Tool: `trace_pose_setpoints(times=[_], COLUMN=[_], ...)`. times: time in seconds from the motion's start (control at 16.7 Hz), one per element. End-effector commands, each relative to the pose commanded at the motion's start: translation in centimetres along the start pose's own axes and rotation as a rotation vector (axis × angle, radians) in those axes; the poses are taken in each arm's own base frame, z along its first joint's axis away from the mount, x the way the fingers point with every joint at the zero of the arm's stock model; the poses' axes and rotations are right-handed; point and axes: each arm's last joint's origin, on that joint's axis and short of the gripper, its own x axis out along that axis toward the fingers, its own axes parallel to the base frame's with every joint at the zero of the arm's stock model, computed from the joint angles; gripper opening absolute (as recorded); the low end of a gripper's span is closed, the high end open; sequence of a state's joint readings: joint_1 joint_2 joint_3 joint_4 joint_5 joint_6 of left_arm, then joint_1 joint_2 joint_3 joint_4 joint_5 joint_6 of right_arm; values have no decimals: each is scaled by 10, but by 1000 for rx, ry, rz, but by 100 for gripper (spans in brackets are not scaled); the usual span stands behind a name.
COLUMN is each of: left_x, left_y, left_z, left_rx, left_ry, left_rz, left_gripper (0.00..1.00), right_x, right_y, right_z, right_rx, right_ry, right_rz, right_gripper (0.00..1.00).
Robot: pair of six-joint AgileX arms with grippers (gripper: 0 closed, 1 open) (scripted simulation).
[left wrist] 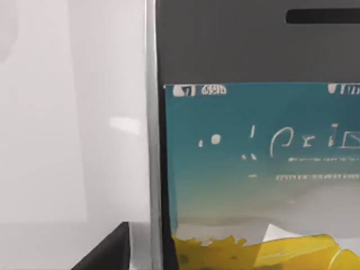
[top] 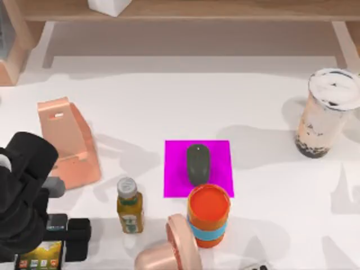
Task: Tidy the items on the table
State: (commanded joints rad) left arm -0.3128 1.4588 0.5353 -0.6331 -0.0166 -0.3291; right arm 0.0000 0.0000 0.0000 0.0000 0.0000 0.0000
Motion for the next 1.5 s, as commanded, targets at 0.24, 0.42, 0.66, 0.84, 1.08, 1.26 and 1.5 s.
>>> trace_pose_setpoints(times=[0.24,0.42,0.66,0.84,1.08,1.26,1.5], left_x=[0,0,0,0,-10,-18,-34], left_y=[0,0,0,0,-1,-1,0], left_z=[0,0,0,0,1,2,1], left_rx=[0,0,0,0,4,4,4], left_ry=[0,0,0,0,-14,-17,-2], left_rz=[0,0,0,0,-11,-13,-7], left_gripper=[40,17,0,0,0,0,0], right_x=[0,0,0,0,0,0,0], right_y=[0,0,0,0,0,0,0], right_z=[0,0,0,0,0,0,0], right_rx=[0,0,0,0,0,0,0], right_ry=[0,0,0,0,0,0,0], right_rz=[0,0,0,0,0,0,0], right_gripper=[100,100,100,100,100,100,100])
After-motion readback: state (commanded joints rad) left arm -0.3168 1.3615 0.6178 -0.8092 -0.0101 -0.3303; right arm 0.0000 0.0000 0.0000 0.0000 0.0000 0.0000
